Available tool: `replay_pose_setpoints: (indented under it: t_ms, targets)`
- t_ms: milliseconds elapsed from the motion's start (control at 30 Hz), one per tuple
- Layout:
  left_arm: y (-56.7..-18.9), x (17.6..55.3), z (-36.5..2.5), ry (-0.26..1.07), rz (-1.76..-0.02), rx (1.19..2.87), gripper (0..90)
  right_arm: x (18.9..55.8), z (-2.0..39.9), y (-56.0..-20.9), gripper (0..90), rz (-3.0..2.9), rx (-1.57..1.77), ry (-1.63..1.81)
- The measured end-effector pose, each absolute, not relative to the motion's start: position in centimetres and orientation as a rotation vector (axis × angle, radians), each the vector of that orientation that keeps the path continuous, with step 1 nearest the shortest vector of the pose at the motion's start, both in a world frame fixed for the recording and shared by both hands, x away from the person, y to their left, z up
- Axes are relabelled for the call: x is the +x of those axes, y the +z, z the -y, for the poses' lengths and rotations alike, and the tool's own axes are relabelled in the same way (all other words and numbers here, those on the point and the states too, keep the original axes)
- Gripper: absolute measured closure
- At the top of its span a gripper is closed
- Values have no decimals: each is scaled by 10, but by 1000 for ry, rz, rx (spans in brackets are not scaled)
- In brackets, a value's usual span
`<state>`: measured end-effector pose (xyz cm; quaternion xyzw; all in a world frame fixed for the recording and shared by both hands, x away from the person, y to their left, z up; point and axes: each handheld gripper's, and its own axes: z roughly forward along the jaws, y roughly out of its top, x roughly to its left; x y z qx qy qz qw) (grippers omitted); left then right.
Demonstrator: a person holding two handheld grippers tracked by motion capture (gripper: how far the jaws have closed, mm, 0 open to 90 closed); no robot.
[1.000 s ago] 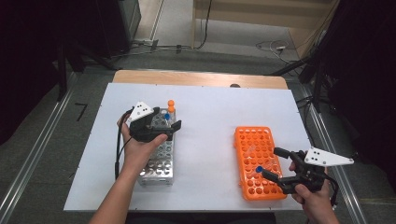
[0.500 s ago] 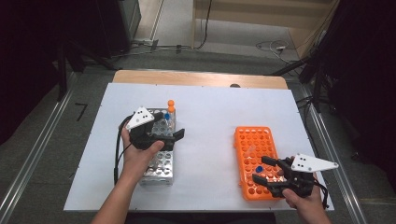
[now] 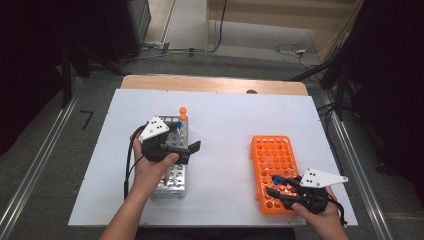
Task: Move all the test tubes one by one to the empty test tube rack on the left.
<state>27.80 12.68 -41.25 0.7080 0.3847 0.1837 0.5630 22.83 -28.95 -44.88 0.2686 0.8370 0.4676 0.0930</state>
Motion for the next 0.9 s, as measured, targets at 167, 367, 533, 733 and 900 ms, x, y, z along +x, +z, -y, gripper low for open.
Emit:
replay_pose_setpoints:
  t_ms: [167, 367, 533, 733, 900]
  targets:
    - [-412, 277, -126, 431, -898, 1672, 0, 230, 290, -454, 593, -2486, 812, 1343]
    - [-412, 277, -123, 421, -890, 1680, 0, 231, 286, -460, 650, -2501, 796, 1285]
    - [-412, 276, -120, 415, -881, 1686, 0, 232, 286, -462, 729, -2496, 789, 1256]
    - [-412, 275, -116, 403, -869, 1697, 0, 235, 290, -459, 742, -2492, 821, 1280]
    - [-411, 274, -113, 398, -859, 1701, 0, 233, 293, -452, 744, -2465, 819, 1313]
